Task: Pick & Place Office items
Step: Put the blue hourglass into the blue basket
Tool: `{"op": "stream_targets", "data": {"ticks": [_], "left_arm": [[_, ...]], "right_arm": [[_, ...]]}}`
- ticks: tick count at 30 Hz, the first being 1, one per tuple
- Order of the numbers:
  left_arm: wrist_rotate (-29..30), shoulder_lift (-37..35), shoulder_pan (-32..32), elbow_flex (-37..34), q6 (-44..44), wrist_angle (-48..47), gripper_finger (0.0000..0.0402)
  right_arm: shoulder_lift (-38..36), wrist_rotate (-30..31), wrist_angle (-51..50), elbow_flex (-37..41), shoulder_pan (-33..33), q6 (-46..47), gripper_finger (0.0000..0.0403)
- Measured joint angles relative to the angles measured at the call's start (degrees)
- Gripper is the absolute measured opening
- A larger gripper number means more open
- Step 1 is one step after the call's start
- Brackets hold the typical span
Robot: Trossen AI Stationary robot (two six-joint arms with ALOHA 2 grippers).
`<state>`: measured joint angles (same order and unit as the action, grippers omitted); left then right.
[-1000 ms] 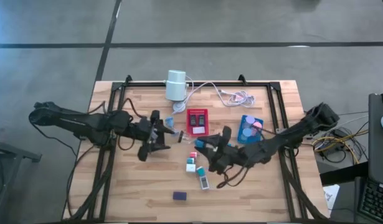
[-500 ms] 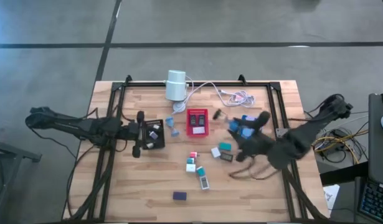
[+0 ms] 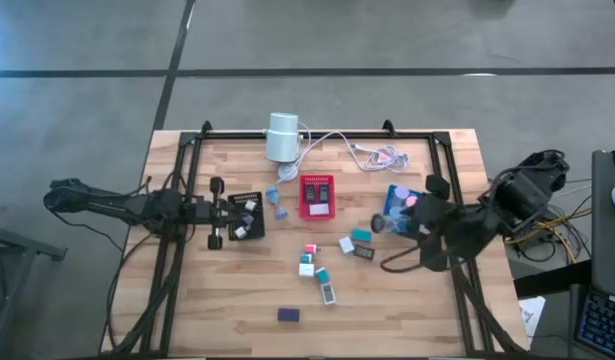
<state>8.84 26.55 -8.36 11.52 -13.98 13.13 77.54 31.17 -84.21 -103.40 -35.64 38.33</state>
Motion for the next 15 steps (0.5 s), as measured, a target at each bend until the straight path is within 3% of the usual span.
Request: {"op": "stream_targets", "data": {"ticks": [7,15], "left_arm": [[0.00,0.11,-0.02,-0.63,0.26,0.12,0.0016],[0.00,0.11,-0.02,-0.45,1.09,0.17,0.0017]], "right_arm": [[1.70,-10.34,-5.64,0.51,-0.09,7.43,0.0201],[1.20,-15.14,-5.79,8.73,-0.90,12.53,0.0201]]}}
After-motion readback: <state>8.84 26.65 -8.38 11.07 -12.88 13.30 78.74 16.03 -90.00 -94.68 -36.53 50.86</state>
